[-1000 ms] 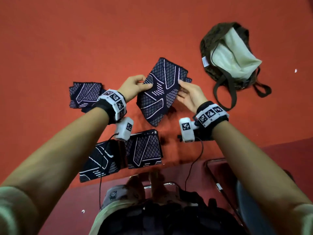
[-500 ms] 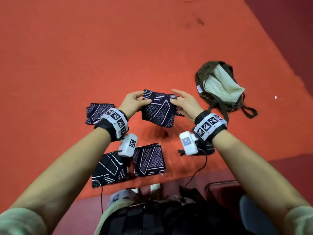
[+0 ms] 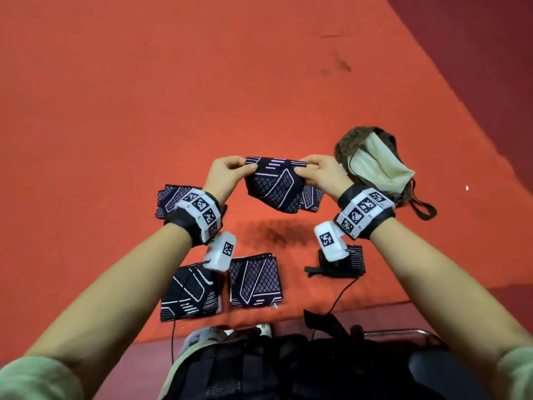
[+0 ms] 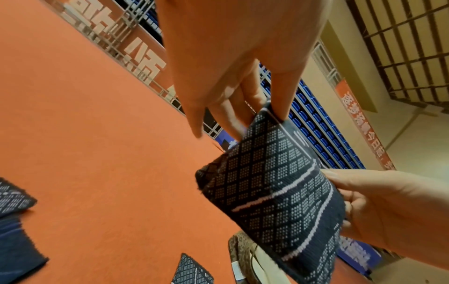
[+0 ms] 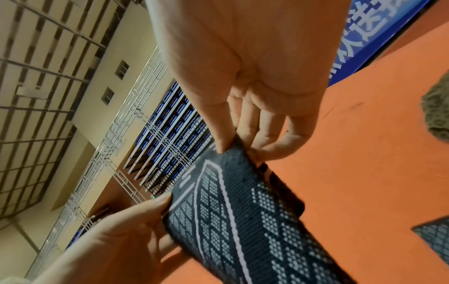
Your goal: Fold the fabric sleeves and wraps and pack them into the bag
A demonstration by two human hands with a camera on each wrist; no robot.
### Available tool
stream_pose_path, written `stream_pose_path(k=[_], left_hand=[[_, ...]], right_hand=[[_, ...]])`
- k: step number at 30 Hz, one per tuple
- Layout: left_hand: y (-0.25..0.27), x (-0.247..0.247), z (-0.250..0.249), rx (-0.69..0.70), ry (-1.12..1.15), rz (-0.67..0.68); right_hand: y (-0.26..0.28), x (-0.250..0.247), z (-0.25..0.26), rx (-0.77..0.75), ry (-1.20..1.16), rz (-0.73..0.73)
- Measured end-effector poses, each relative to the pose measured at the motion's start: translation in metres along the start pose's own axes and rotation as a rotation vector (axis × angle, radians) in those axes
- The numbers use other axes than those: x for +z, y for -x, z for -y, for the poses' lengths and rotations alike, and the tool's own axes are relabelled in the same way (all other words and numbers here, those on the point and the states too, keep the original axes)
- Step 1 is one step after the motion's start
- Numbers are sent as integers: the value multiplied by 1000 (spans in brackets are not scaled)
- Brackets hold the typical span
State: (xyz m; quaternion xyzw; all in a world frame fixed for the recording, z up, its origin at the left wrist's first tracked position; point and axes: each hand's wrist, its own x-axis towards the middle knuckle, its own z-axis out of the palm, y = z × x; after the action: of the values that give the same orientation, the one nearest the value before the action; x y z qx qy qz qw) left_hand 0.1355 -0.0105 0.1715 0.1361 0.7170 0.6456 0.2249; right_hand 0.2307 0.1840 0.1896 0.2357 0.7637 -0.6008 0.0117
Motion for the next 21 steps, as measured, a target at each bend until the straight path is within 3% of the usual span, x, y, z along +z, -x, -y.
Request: stream_pose_path(k=[4,10,15,21], left_hand=[[7,-2,-2,-171,156,1],[21,-4,-2,-283,388,66],[38,-8,11,-343,213,231],[50,0,14,-313,180,114]], right_hand=[[-1,-1,8,42,10,48],[2,11,4,126,-34,108],[8,17,-5,167,-248,2],[13,20,-25,207,-460,-13]])
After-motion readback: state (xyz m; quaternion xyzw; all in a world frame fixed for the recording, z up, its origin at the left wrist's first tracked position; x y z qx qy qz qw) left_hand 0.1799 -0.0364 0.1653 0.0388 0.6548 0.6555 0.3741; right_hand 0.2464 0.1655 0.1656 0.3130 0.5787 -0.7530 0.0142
